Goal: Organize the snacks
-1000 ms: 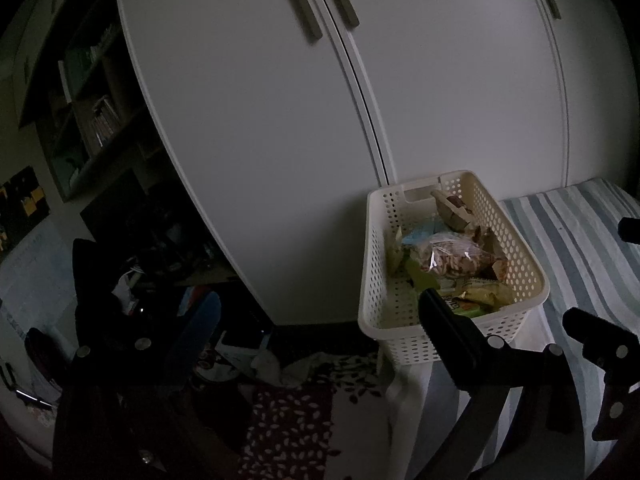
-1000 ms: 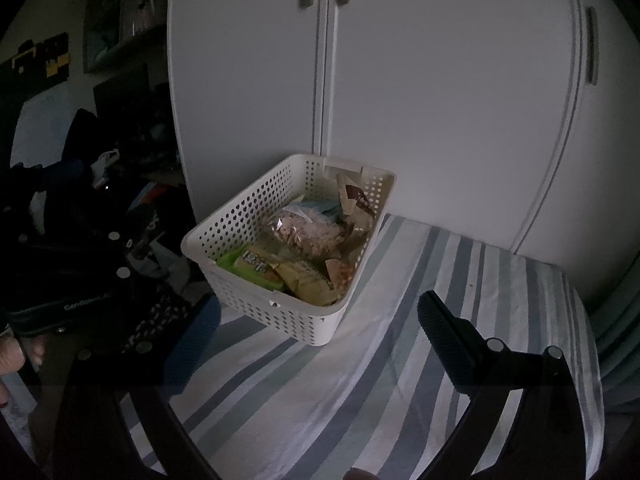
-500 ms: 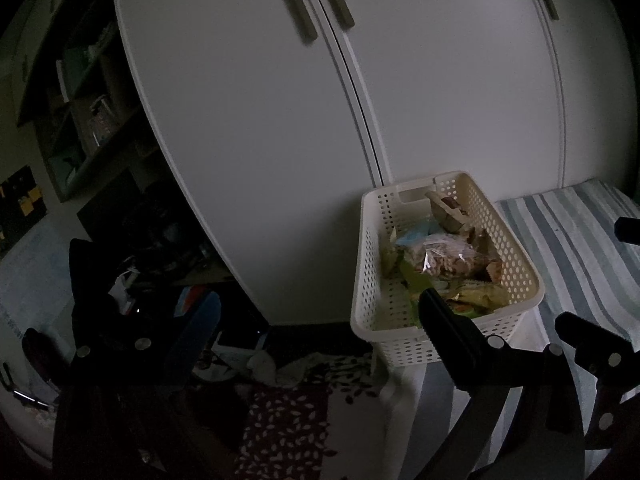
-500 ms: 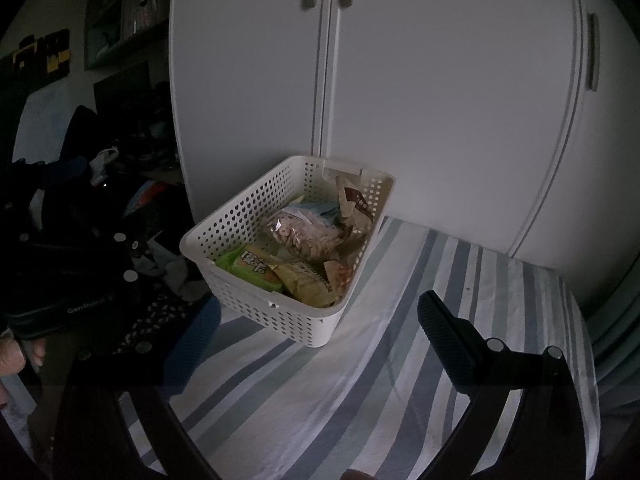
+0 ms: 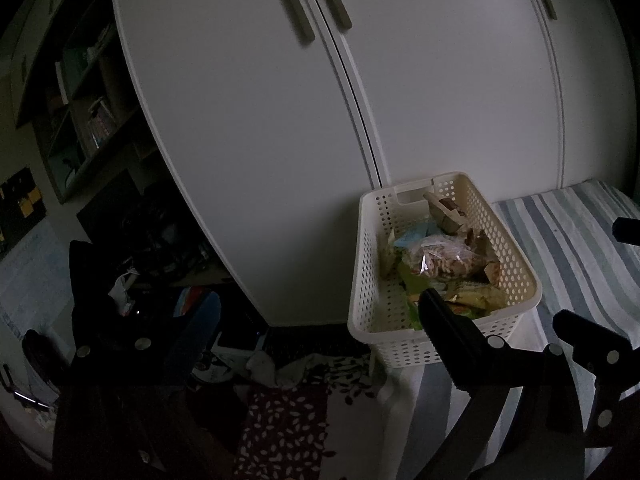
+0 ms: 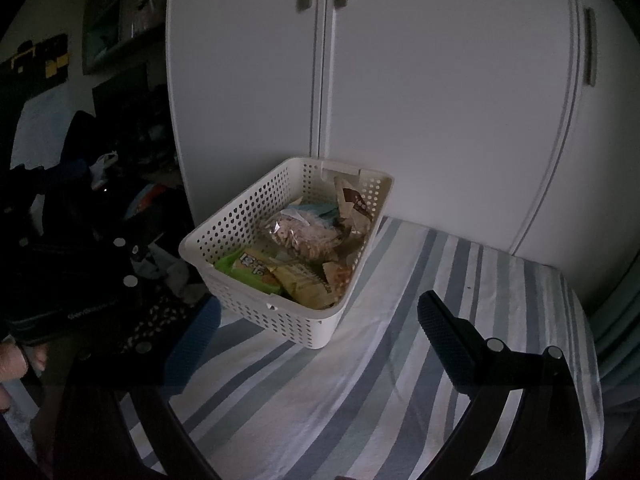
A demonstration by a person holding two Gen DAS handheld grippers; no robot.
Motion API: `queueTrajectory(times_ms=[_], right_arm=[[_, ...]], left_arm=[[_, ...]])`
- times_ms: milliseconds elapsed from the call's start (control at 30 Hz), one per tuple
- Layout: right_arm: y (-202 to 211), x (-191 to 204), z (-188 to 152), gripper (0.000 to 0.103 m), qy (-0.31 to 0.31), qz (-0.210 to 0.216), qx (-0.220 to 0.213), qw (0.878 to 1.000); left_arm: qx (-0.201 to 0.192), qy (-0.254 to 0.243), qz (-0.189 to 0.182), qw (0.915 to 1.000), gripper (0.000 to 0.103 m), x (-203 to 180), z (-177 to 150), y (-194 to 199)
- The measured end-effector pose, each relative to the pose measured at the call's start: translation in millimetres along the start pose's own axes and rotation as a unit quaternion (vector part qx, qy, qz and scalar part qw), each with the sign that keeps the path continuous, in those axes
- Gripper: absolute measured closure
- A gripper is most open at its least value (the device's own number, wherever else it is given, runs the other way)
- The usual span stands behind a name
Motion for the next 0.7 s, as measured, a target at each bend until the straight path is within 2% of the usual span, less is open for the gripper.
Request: queueTrajectory(times_ms=[700], right_arm=[[4.0, 3.6, 1.7, 0.005, 0.018, -0.012, -0.016, 1.0]], left_arm=[[-0.005, -0.004, -0.009, 0.9999, 0.002, -2.3, 5.3, 4.1]])
Point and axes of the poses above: each gripper's, at about its wrist camera, not at the fingertips, and y roughly against the way its jaws point, x to its left, z to its top, the point moved 7 cm from there along -y, roughly the way its jaws point, and after that the axes turned 2 degrees about -x, right-handed, at the moved point
